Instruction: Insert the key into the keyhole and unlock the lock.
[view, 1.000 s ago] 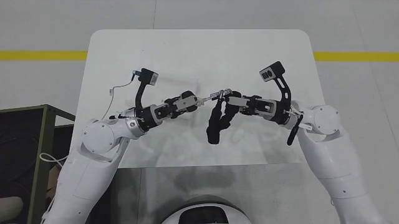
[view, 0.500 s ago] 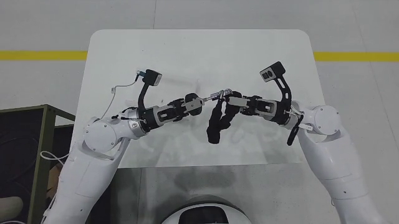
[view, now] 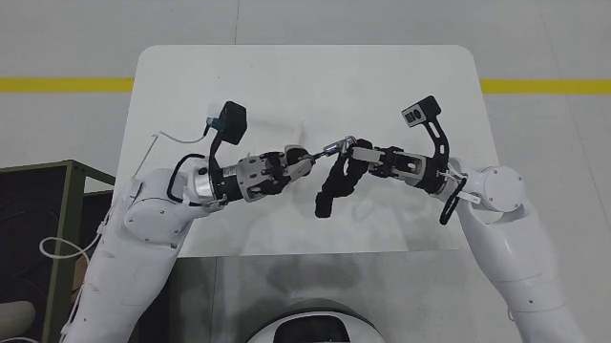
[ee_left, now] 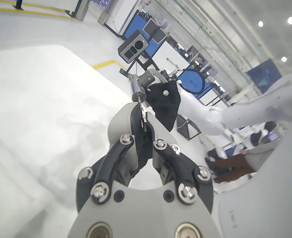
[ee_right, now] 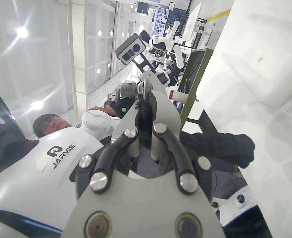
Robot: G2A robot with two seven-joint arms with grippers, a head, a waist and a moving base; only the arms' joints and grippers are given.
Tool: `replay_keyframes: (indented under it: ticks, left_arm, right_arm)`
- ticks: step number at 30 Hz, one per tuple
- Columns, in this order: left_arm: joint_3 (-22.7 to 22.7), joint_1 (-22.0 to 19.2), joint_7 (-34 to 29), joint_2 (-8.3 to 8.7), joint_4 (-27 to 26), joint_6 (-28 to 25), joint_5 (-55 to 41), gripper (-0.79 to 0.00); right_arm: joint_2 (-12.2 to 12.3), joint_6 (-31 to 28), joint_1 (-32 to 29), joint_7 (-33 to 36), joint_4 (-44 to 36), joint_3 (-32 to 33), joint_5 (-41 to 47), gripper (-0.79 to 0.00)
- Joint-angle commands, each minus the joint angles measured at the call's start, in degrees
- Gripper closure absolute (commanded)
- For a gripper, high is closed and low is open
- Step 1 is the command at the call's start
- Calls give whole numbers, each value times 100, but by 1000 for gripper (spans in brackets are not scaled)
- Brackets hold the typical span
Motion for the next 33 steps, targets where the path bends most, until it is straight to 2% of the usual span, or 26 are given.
replay_keyframes:
  ticks: [1, 7, 17, 26, 33]
  left_arm:
    - [-38, 6, 308, -6, -68, -352, 667, 0]
    - [-42, 93, 1315, -44, -188, -1105, 2364, 0]
    - [27, 194, 3231, -107, -343, -1240, 5324, 0]
    - [257, 259, 5376, -69, -253, -803, 8072, 0]
    - [394, 365, 6860, 11, -67, 20, 9594, 0]
  right_arm:
    - [3, 2, -7, 6, -7, 1, -1, 0]
    - [4, 9, 26, 27, 7, -46, -10, 0]
    - [20, 34, 48, 40, 22, -38, -45, 0]
    - [50, 187, 27, 84, -55, 13, -68, 0]
    - [63, 293, -11, 38, -83, -1, -70, 0]
